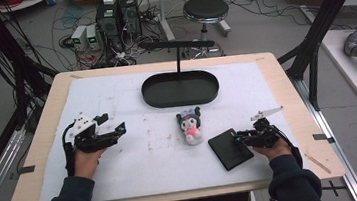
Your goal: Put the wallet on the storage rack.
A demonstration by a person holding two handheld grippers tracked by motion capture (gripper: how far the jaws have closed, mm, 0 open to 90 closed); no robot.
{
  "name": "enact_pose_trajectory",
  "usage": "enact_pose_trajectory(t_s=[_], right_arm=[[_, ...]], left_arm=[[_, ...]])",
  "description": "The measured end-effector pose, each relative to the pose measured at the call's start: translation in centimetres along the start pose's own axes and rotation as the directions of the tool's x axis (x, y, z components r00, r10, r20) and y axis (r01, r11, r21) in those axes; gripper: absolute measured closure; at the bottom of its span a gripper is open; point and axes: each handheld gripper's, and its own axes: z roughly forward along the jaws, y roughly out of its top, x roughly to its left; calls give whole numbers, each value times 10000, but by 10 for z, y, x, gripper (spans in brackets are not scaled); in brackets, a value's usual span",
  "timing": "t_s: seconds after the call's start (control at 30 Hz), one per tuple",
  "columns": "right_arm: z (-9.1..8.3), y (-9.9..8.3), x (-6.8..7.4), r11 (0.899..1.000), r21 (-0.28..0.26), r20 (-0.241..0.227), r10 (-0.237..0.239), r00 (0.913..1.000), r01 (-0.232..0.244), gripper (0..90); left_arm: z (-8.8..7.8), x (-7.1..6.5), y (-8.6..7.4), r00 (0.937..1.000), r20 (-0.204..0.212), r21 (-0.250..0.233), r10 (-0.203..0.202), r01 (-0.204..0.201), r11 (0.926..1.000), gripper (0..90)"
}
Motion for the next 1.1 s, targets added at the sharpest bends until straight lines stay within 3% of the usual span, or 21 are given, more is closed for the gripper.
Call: enact_pose_trajectory(t_s=[0.07,0.27,0.37,0.43,0.47,0.5,0.53,0.57,0.6,0.7,0.73,0.83,0.87,0.9,0.93,0.97,1.0,1.03,1.1], right_arm=[[-4,1,-2,9997,-225,-132,112,9999,-115,834],[-11,5,3,9968,-766,-72,-215,9997,209,853],[-25,10,4,9904,-1346,234,-280,9993,309,856],[-34,11,3,9854,-1654,662,-307,9973,413,857],[-43,12,1,9798,-1917,1176,-339,9925,562,858],[-43,12,1,9798,-1917,1176,-339,9925,562,858],[-48,12,0,9768,-2040,1512,-344,9879,652,859],[-58,12,-2,9715,-2245,2118,-276,9769,762,861],[-58,12,-2,9715,-2245,2118,-276,9769,762,861],[-71,11,-3,9637,-2521,2798,-146,9600,881,865],[-77,11,-2,9616,-2513,3226,-245,9462,1105,866],[-81,12,1,9604,-2467,3366,-402,9408,1293,868],[-82,14,3,9593,-2414,3487,-554,9356,1467,868],[-82,17,9,9576,-2133,3616,-1068,9262,1937,868],[-82,17,9,9576,-2133,3616,-1068,9262,1937,868],[-81,19,13,9539,-2014,3626,-1382,9216,2223,869],[-77,24,22,9430,-1889,3401,-1988,9191,2739,870],[-77,24,22,9430,-1889,3401,-1988,9191,2739,870],[-67,31,34,9332,-1836,3180,-2410,9169,3090,873]], left_arm=[[0,0,0,10000,32,35,-18,18,10000,218],[0,1,0,10000,21,42,-20,20,10000,221],[-1,1,0,10000,-15,74,-8,8,10000,221],[-1,1,0,10000,-14,85,-24,24,10000,221],[-1,1,0,10000,-34,76,-32,32,10000,221],[0,1,0,10000,-26,81,-14,15,10000,221],[0,1,0,10000,-24,86,2,-2,10000,221],[0,1,0,10000,-10,80,6,-6,10000,221],[0,1,0,10000,-13,89,14,-14,10000,221],[1,1,-1,10000,5,103,-5,5,9999,222],[1,1,-1,10000,-5,117,0,0,9999,223],[1,0,-1,10000,-15,121,31,-31,9999,224],[2,0,-1,10000,2,117,33,-33,9999,224],[2,0,-1,10000,-17,126,39,-39,9999,227],[2,-1,-1,10000,-15,134,45,-45,9999,227],[2,-1,-1,10000,-7,142,67,-66,9999,227],[2,-1,-1,10000,22,167,86,-87,9998,227],[2,-1,-1,10000,20,154,67,-67,9999,227],[2,-1,-1,10000,27,170,68,-68,9998,227]])
